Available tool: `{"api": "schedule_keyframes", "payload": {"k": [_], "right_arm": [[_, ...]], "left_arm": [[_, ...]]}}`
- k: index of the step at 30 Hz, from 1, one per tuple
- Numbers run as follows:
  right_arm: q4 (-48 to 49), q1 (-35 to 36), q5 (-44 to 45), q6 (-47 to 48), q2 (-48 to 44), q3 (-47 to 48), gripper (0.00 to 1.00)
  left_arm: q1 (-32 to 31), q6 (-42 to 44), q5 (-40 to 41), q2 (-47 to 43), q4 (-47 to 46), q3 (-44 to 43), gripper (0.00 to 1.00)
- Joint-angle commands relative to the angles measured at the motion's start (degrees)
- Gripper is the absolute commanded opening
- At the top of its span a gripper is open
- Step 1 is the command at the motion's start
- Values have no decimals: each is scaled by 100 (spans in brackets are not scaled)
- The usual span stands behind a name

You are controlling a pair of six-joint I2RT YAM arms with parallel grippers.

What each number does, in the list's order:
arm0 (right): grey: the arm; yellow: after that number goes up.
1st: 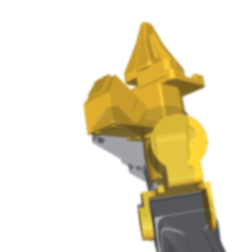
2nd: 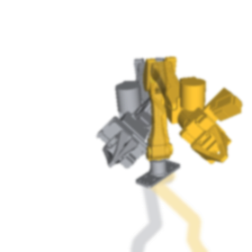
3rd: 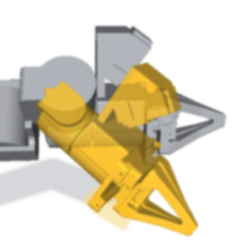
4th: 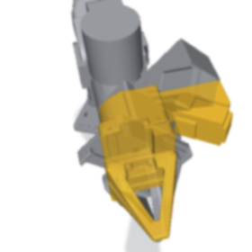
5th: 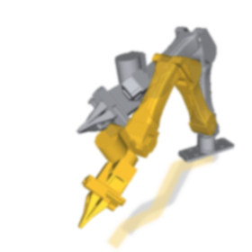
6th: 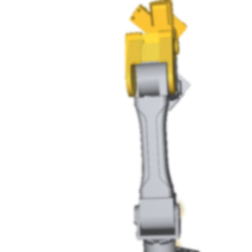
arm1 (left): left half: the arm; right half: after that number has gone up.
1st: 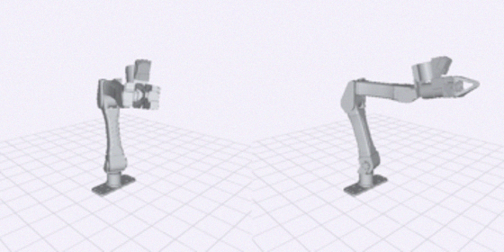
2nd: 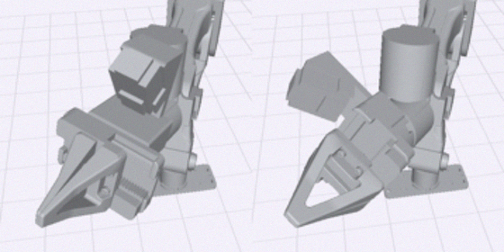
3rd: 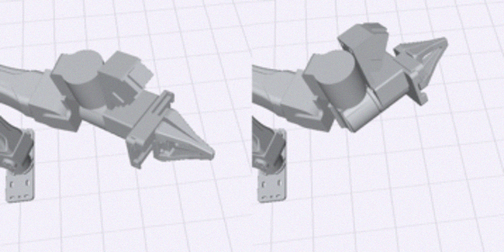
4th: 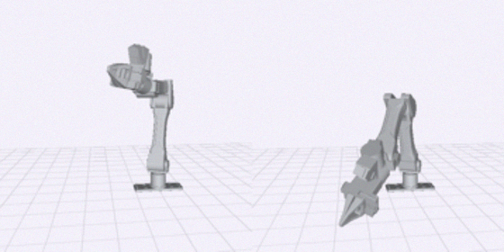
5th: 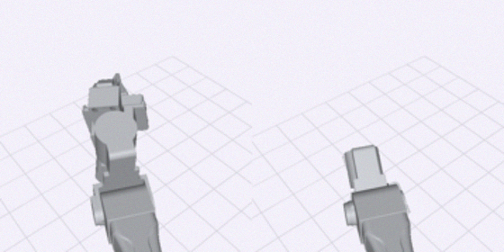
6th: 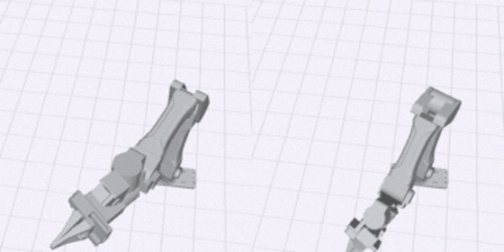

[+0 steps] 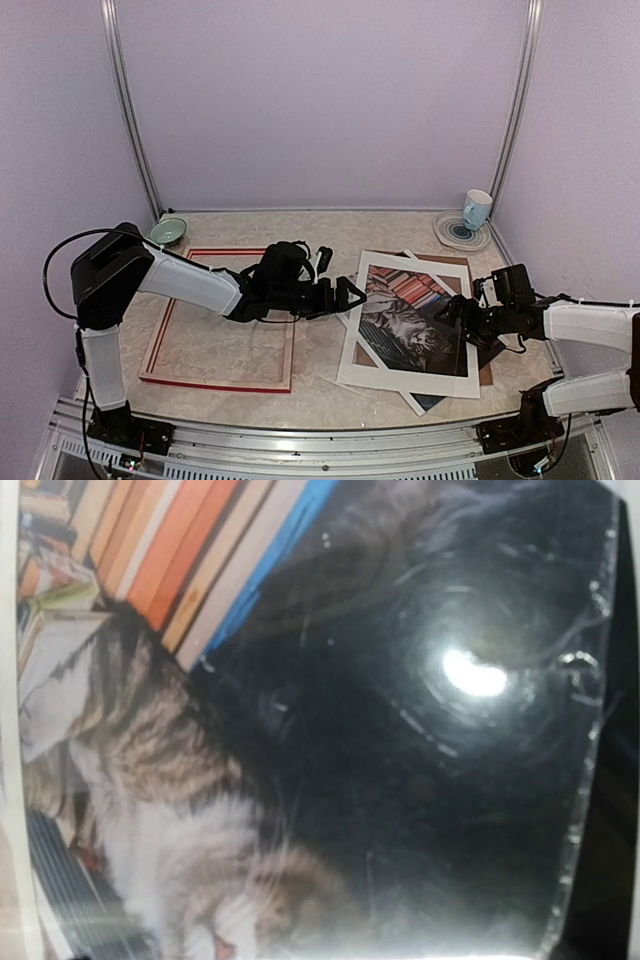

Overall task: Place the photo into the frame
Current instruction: Pick up the glass panel from the mat board.

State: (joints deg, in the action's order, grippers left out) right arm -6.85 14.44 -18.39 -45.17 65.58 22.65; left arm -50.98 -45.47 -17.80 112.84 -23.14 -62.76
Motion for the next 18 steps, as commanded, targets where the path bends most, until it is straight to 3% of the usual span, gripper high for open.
{"api": "schedule_keyframes", "payload": {"k": [1, 18], "right_arm": [[-144, -31, -99, -19, 105, -122, 99], [-321, -29, 111, 392, -510, 313, 99]], "left_arm": [[-101, -110, -420, -320, -507, 150, 99], [-99, -251, -652, -327, -812, 228, 98]]}}
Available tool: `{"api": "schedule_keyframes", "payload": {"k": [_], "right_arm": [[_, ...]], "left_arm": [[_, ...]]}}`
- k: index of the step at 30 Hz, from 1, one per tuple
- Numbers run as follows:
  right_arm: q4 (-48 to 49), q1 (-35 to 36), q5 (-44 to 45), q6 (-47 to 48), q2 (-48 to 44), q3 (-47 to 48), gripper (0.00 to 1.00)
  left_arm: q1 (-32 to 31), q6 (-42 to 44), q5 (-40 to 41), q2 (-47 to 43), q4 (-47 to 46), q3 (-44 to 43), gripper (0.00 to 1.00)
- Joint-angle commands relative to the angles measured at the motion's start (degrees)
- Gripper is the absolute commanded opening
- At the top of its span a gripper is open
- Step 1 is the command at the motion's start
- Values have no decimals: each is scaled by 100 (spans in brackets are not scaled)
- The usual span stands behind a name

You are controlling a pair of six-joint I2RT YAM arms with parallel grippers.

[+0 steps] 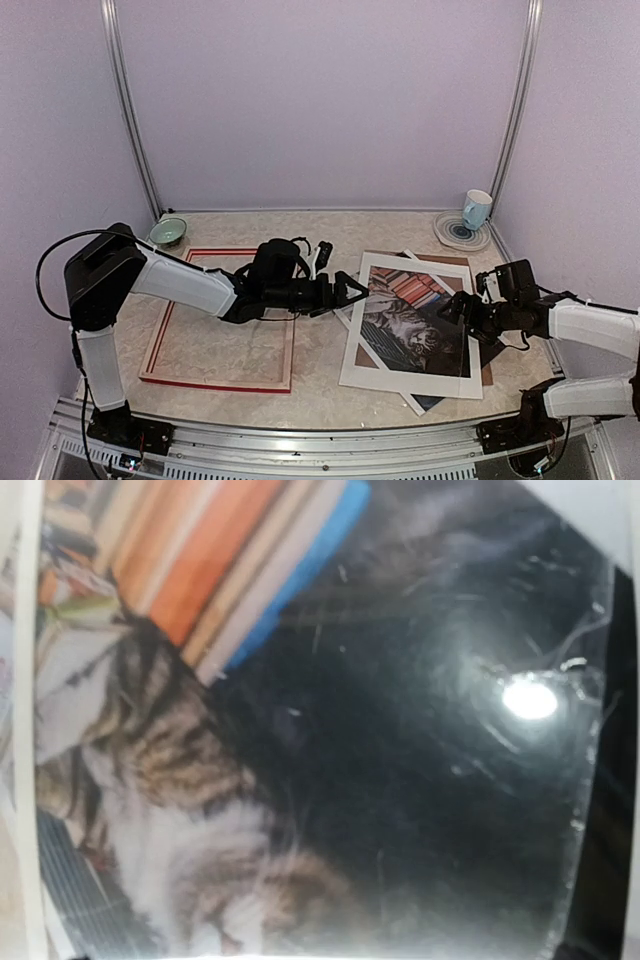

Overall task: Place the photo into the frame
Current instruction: Pick up the glass panel from the mat board.

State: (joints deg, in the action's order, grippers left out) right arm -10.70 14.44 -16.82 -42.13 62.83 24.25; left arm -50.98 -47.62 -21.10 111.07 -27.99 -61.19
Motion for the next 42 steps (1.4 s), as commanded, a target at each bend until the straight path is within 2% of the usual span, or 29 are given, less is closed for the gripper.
{"api": "schedule_keyframes", "payload": {"k": [1, 12, 20, 30, 35, 42], "right_arm": [[99, -29, -48, 63, -258, 98, 99], [367, -29, -170, 72, -14, -91, 99], [609, -29, -304, 69, 238, -195, 99], [882, -29, -413, 52, -119, -347, 99], [922, -29, -429, 33, -244, -377, 99], [958, -29, -453, 36, -196, -397, 99]], "left_arm": [[-98, -33, -313, -163, -346, 106, 97], [-79, -507, -666, -81, -1290, 356, 98], [-44, -776, -820, -111, -1623, 456, 98], [-35, -1043, -930, -238, -1972, 557, 98], [-43, -1017, -883, -329, -1936, 590, 96], [-99, -706, -597, -336, -1407, 531, 90]]}}
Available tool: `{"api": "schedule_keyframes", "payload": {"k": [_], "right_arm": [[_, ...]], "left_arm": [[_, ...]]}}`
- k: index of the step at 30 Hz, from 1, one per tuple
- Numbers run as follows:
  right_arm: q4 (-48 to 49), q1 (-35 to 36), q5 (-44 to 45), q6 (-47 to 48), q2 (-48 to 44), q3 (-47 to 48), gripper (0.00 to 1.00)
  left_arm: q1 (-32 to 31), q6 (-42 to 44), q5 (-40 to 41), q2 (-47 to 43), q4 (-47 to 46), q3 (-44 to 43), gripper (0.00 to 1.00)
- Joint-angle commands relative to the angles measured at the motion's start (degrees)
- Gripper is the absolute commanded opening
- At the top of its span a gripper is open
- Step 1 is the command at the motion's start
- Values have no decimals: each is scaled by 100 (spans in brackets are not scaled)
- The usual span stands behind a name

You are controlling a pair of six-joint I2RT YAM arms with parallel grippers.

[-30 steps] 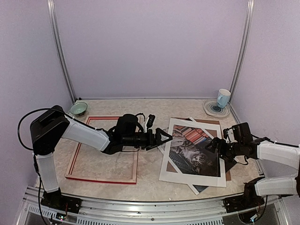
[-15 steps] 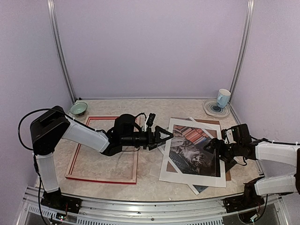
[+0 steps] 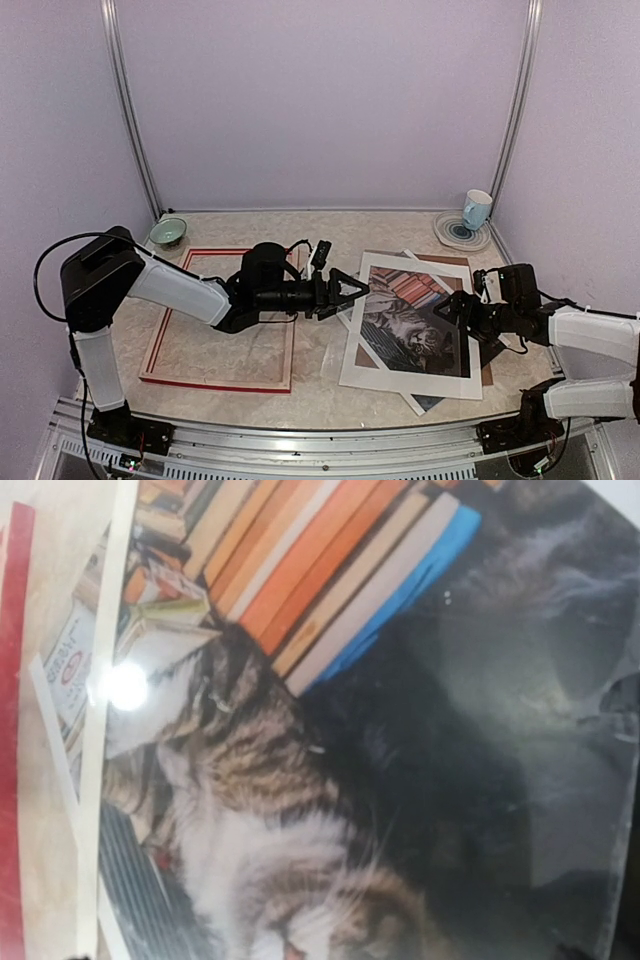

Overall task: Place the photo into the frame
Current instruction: Pick up the glass panel from the mat board.

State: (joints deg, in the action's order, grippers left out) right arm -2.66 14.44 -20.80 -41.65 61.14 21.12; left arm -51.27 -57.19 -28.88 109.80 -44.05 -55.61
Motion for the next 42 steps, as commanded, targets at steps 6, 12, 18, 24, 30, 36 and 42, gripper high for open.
{"api": "schedule_keyframes", "payload": {"k": [6, 12, 18, 24, 30, 36, 42], "right_arm": [[194, -29, -96, -25, 3, -115, 99], [205, -24, -91, -24, 3, -117, 99], [226, -29, -98, -32, 9, -126, 99], [249, -29, -124, -53, 13, -126, 99], [244, -29, -140, -48, 4, -110, 99], [229, -29, -136, -48, -58, -91, 99], [249, -29, -178, -79, 28, -17, 99]], "left_arm": [[-88, 405, 333, -179, 517, -46, 76], [-118, 571, 516, -169, 861, -118, 61], [-128, 681, 638, -160, 1113, -187, 38], [-112, 713, 723, -164, 1202, -179, 11], [-71, 740, 767, -267, 1273, -98, 9], [56, 864, 979, -727, 1693, 122, 7], [169, 1032, 1231, -1307, 2129, 363, 5]]}}
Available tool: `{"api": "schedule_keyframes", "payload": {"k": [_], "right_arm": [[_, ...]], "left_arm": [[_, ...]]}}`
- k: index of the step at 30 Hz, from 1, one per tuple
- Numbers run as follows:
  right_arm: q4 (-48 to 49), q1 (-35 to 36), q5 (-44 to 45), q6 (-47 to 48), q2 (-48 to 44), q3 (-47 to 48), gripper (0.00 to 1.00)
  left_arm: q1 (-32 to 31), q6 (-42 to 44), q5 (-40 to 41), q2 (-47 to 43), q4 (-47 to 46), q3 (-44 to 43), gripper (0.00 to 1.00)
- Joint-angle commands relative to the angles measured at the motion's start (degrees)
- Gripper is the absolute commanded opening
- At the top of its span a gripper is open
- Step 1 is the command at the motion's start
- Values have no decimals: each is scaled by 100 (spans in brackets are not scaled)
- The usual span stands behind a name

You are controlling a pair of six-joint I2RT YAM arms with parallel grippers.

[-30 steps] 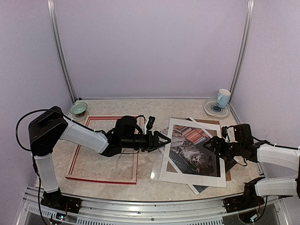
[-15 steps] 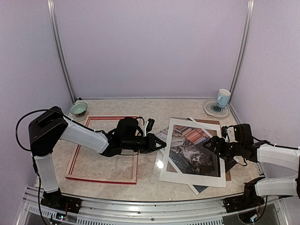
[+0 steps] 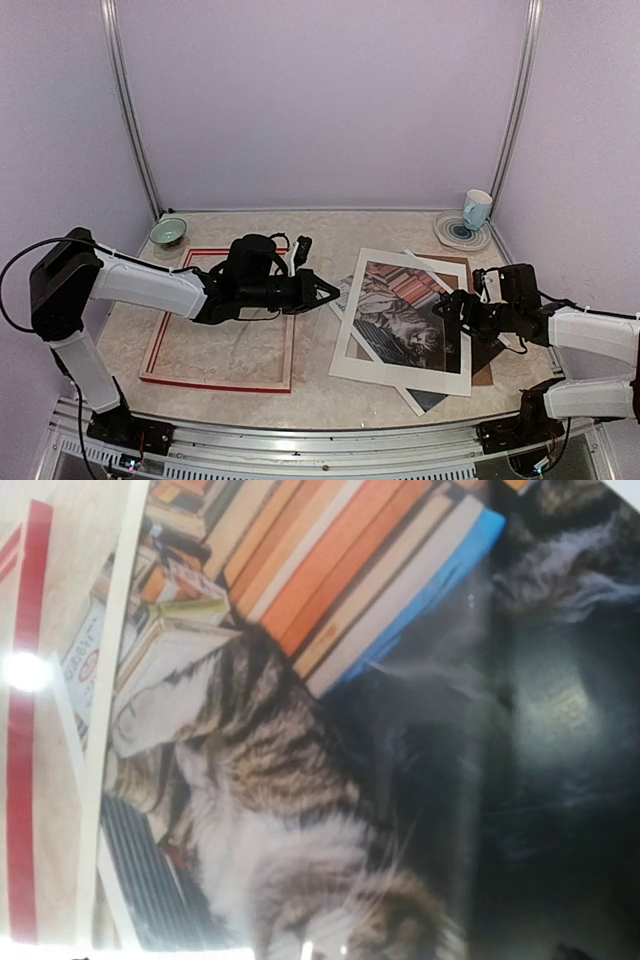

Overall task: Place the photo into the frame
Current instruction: Pick up the glass panel from the mat board.

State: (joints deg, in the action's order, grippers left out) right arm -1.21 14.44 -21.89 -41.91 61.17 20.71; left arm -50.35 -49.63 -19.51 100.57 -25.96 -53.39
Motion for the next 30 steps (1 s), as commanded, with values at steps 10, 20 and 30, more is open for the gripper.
{"api": "schedule_keyframes", "payload": {"k": [10, 20, 30], "right_arm": [[498, -3, -399, -63, 271, 301, 99], [1028, 79, -820, -352, 683, 388, 99], [1726, 265, -1224, -768, 1231, 391, 99]], "left_arm": [[164, 326, 352, -1134, 709, 594, 5], [247, 204, 234, -1689, 456, 931, 5], [247, -68, 63, -2001, -27, 1091, 5]]}}
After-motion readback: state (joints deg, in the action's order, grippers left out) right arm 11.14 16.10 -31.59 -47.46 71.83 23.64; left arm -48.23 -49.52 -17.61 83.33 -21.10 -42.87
